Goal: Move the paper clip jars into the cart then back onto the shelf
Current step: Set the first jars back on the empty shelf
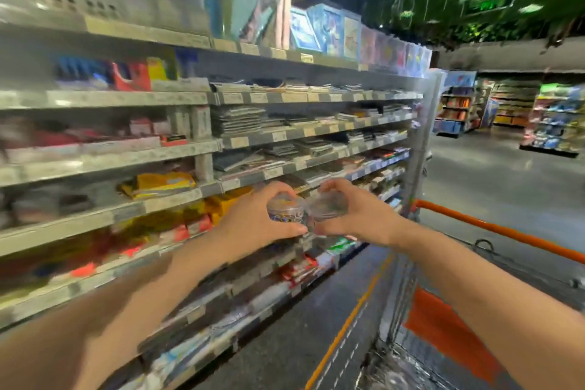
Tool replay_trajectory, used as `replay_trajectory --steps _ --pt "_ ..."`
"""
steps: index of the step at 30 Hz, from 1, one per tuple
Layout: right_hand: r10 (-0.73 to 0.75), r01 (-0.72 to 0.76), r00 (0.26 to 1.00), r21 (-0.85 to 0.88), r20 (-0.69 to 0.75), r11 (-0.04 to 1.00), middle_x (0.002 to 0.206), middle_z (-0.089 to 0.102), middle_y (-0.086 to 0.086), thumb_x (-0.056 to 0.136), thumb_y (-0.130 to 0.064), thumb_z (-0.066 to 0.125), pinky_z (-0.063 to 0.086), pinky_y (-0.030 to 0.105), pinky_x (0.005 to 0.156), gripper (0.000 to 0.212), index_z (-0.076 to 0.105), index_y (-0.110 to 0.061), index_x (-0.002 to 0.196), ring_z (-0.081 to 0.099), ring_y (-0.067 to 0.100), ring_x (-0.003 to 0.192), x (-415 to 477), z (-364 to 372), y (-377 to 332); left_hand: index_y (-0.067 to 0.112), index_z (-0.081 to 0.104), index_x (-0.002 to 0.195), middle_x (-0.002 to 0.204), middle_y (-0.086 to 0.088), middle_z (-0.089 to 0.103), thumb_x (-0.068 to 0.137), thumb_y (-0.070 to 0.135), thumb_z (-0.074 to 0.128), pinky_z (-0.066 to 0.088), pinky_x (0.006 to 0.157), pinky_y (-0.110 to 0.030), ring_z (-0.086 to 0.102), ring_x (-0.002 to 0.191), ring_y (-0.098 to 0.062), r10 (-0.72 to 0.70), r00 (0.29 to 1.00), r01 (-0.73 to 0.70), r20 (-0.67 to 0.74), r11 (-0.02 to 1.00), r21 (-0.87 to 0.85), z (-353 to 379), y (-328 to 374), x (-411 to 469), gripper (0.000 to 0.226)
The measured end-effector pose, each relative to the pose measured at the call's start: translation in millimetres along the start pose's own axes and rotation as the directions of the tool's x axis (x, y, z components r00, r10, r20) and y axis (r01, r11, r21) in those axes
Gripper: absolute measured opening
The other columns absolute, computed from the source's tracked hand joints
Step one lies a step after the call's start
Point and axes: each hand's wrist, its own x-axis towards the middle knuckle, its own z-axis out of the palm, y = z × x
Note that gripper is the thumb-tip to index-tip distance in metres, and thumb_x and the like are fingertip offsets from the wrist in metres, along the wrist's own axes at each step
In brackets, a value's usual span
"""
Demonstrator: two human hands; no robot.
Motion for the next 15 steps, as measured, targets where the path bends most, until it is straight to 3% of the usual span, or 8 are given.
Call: replay_trajectory --steps 2,5,8,10,13,15 --pt "-0.060 0.060 0.998 0.029 -0.010 0.998 0.110 0.057 -0.009 0.072 -0.032 0.078 0.046 0.029 0.083 0.053 0.046 -0.027 0.114 0.057 0.012 0.099 29 26 -36 0.041 0.048 0.104 0.104 0.023 0.049 0.069 0.044 0.076 0.032 0.064 -0.007 0.049 0.091 -0.001 -0.013 0.999 0.013 -0.038 1.000 0.007 -42 -31 -6 0.044" --pt "-0.144 0.143 0.990 0.045 0.008 0.989 0.108 0.055 -0.011 0.072 -0.033 0.078 0.043 0.018 0.077 0.053 0.045 -0.029 0.114 0.053 0.004 0.092 77 65 -89 0.039 0.051 0.103 0.094 0.023 0.049 0.070 0.042 0.075 0.032 0.060 -0.008 0.045 0.075 0.004 -0.049 0.997 0.052 -0.066 0.998 0.044 -107 -79 -15 0.041" --pt "-0.203 0.202 0.979 0.040 0.022 0.979 0.116 0.055 -0.009 0.071 -0.039 0.077 0.044 0.024 0.078 0.059 0.044 -0.033 0.120 0.053 0.009 0.099 132 104 -141 0.035 0.056 0.103 0.103 0.017 0.056 0.070 0.038 0.078 0.039 0.070 -0.012 0.053 0.088 -0.002 -0.091 0.991 0.094 -0.097 0.995 0.034 -169 -131 -22 0.040" --pt "-0.246 0.245 0.969 0.052 0.014 0.968 0.113 0.053 -0.010 0.070 -0.039 0.077 0.042 0.021 0.073 0.060 0.045 -0.034 0.121 0.052 0.006 0.096 163 126 -173 0.034 0.055 0.104 0.111 0.013 0.055 0.070 0.037 0.078 0.039 0.077 -0.016 0.052 0.100 -0.009 -0.113 0.985 0.126 -0.133 0.988 0.088 -205 -158 -27 0.041" --pt "-0.324 0.321 0.946 0.089 0.027 0.943 0.108 0.050 -0.014 0.069 -0.038 0.078 0.040 0.015 0.070 0.059 0.047 -0.035 0.120 0.049 0.000 0.090 214 164 -222 0.036 0.053 0.105 0.105 0.017 0.050 0.071 0.039 0.076 0.035 0.066 -0.005 0.048 0.091 -0.005 -0.140 0.968 0.177 -0.206 0.969 0.174 -260 -199 -35 0.042" --pt "-0.372 0.368 0.927 0.087 0.034 0.926 0.105 0.050 -0.017 0.069 -0.038 0.078 0.039 0.010 0.068 0.058 0.048 -0.036 0.118 0.048 -0.001 0.087 248 187 -251 0.036 0.054 0.105 0.109 0.015 0.052 0.071 0.041 0.076 0.039 0.071 -0.014 0.050 0.092 -0.005 -0.165 0.955 0.215 -0.247 0.958 0.188 -293 -226 -39 0.041"
